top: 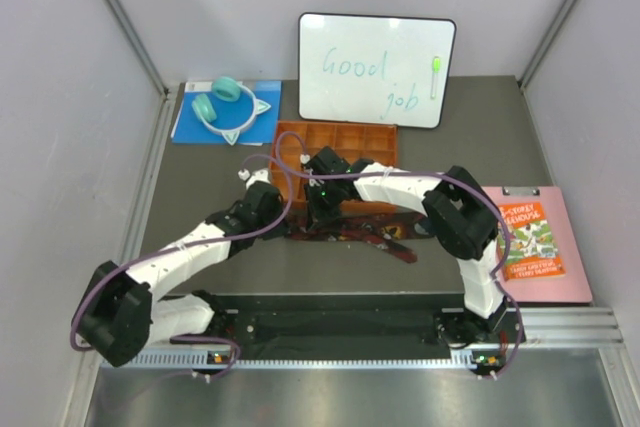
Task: Roll the ties
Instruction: Roll the tie at the center of the board.
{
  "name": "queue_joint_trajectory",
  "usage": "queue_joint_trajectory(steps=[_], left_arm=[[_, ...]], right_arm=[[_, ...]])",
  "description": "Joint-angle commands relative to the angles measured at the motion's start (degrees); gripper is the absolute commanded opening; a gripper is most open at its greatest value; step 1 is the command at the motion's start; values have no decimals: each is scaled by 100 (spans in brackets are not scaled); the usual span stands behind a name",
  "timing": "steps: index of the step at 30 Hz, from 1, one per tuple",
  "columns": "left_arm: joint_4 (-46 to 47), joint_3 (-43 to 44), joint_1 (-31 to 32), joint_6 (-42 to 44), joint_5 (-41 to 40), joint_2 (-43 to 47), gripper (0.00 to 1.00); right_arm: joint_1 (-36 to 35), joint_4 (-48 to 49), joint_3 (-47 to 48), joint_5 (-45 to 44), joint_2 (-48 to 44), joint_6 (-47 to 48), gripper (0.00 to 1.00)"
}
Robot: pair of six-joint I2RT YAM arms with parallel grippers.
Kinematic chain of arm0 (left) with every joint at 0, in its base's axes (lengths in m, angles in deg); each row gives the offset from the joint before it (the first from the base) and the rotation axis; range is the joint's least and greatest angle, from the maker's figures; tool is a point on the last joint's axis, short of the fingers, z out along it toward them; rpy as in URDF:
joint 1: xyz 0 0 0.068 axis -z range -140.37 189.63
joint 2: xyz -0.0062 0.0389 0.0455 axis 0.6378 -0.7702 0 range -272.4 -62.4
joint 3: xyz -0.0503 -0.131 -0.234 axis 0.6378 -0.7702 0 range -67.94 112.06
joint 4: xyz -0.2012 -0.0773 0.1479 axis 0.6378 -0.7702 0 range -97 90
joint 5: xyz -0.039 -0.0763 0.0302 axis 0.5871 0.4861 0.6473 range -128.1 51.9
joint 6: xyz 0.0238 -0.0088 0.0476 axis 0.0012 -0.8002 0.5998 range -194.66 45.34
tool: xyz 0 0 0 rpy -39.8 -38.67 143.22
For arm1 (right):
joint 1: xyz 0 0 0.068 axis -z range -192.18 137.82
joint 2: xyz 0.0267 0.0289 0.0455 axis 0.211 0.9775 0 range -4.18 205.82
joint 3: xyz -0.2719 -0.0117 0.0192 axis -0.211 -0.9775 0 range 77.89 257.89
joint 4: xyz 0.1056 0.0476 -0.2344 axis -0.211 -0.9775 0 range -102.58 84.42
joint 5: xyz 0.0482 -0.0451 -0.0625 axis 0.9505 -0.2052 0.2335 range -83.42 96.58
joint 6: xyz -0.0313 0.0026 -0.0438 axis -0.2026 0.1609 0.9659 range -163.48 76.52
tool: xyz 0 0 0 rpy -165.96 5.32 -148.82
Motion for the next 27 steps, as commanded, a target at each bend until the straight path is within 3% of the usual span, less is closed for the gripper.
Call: queue_joint_trajectory(steps=[1,7,11,27], left_arm=[[-1014,427,-5,369,-344,354,12],[-1894,770,-5,528,-397,662,12],[-2017,1033,12,554,138,592,13],[-2572,1667,91,590,456,328,13]], right_arm=[[-159,84,35,-50,-193,-67,0],[-369,13,308,-59,-123,-181,0],[-554,-48,536,-94,27,-243,0],[-836,22,1011,-59,563,-480,0]])
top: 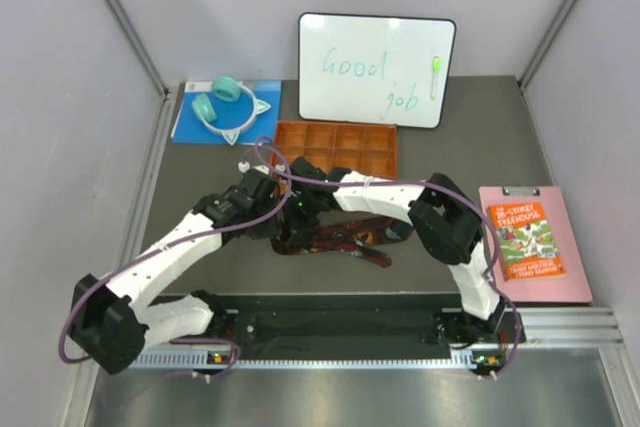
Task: Roll the ties
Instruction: Roll the tie at the center of the board.
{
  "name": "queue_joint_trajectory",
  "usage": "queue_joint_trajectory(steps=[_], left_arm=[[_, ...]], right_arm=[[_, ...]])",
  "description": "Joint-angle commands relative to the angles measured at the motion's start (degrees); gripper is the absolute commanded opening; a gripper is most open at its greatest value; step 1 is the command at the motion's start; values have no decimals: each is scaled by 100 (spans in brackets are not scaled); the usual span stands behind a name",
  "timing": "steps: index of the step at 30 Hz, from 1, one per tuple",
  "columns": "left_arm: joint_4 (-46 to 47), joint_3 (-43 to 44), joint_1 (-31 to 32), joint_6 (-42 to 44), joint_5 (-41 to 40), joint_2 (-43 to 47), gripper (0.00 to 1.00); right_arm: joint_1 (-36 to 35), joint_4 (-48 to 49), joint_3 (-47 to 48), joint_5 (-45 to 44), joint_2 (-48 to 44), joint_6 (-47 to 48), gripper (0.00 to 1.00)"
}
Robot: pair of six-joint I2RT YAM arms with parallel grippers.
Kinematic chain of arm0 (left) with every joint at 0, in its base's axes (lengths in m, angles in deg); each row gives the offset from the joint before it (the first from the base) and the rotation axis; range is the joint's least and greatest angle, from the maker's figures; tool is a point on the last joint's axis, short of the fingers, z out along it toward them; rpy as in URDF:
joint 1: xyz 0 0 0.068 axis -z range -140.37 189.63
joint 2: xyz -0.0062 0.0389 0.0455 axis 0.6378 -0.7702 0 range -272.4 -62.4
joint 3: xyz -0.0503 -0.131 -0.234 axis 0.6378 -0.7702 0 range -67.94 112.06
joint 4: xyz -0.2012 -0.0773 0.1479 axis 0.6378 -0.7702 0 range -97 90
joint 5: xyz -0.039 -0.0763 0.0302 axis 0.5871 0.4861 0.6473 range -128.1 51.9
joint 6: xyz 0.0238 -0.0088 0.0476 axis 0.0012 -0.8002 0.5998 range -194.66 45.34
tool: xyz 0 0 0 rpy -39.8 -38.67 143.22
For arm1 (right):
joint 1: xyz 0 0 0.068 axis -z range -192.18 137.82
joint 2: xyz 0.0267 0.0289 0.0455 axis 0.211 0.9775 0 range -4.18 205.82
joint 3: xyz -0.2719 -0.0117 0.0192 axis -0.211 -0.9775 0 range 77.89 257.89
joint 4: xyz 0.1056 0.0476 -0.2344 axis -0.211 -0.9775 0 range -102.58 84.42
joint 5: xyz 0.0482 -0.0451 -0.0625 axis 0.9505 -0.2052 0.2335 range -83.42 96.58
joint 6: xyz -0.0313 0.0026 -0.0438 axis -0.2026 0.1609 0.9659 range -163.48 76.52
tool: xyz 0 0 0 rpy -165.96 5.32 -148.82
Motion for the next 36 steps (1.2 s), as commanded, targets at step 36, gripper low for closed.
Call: queue_joint_trajectory(steps=[36], left_arm=[[-174,1368,1994,-168,-1426,-2526,13]], right_arm=[[549,-1051,-644,-847,-1194,528,0]])
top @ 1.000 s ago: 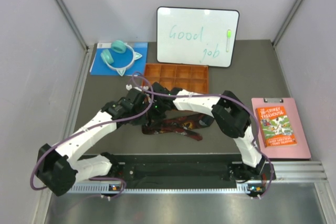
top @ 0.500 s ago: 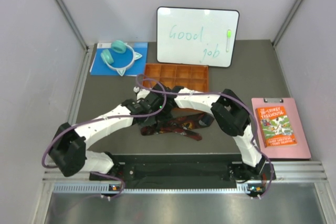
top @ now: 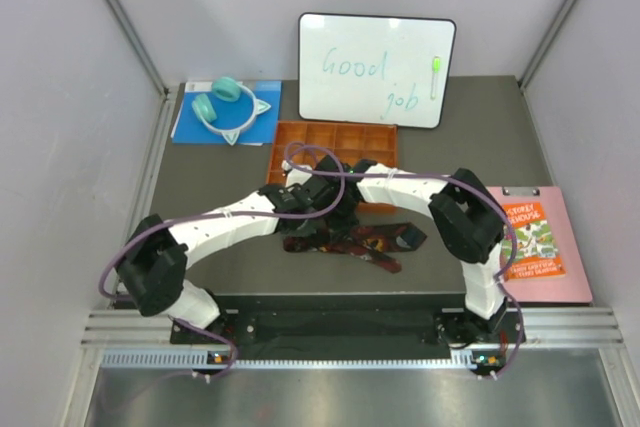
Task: Roll the ties
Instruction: Roll the tie at the center of the board.
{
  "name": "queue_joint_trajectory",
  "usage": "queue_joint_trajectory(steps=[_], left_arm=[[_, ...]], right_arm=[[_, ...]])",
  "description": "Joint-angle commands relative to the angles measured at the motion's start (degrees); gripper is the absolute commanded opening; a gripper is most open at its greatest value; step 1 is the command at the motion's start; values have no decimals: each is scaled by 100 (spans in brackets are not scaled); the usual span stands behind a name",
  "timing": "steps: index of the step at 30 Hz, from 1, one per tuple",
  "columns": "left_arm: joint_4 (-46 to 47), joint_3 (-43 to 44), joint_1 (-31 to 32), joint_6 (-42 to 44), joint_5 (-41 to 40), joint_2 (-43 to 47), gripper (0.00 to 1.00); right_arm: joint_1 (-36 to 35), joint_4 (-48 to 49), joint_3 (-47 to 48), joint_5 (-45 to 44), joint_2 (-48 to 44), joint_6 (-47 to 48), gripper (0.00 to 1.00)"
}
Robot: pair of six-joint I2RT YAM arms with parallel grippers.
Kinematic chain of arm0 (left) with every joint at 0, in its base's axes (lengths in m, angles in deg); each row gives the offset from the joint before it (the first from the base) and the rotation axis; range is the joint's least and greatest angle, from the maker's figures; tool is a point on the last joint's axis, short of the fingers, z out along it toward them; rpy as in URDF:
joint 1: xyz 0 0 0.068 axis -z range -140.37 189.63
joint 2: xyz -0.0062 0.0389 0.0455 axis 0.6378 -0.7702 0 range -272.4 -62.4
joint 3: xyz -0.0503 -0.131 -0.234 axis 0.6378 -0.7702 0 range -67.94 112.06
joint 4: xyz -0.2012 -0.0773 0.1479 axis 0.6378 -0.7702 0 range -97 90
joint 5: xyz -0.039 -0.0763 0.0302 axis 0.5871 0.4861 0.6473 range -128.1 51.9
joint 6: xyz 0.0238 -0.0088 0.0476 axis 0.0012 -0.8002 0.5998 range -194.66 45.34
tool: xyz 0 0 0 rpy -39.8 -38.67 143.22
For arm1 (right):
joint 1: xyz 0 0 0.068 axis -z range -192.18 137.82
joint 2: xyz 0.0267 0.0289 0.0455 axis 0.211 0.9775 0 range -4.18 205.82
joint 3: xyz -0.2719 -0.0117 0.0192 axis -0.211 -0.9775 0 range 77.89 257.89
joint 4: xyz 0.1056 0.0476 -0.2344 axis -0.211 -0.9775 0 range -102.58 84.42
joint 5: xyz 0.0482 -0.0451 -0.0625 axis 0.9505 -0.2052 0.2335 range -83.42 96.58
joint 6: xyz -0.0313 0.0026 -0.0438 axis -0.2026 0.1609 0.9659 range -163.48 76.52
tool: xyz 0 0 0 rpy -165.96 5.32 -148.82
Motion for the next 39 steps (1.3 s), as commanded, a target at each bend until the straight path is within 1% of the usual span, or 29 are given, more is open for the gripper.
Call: queue_joint_trajectory(steps=[1,5,9,13,21,25,26,28,29,33,35,36,39], left_arm=[[-4,251,458,879,338,-522,13],[-136,436,704,897,198,-839,12],[-285,681,967,862,-21,-1129,12],[-356,796,1100,836,-84,-1340,12],[-496,998,1258,809,-242,-1516,13],[-733,1122,1381,826,-461,-1631,25],[-786,1183,1468,800,-523,-1648,37],[-848,1218,1522,800,-585,-1613,43],[-857,1253,1548,818,-585,-1604,51],[-927,1350,1557,844,-576,-1447,67],[-997,1411,1566,853,-585,-1359,70],[-1024,1525,1557,853,-594,-1323,74],[-1173,1728,1557,792,-603,-1139,79]], right_arm=[[-37,222,64,-205,-720,172,0],[148,177,-68,-197,-861,190,0],[402,247,-252,-82,-1011,181,5],[797,265,-384,41,-1116,251,5],[1308,238,-674,67,-1362,410,5],[1484,274,-815,103,-1459,453,7],[1510,274,-815,120,-1468,454,7],[1546,248,-798,129,-1486,471,7],[1546,247,-780,129,-1477,480,7],[1546,230,-631,217,-1433,506,7],[1546,239,-569,269,-1415,506,7],[1546,239,-508,296,-1407,524,7],[1537,212,-341,410,-1389,585,7]])
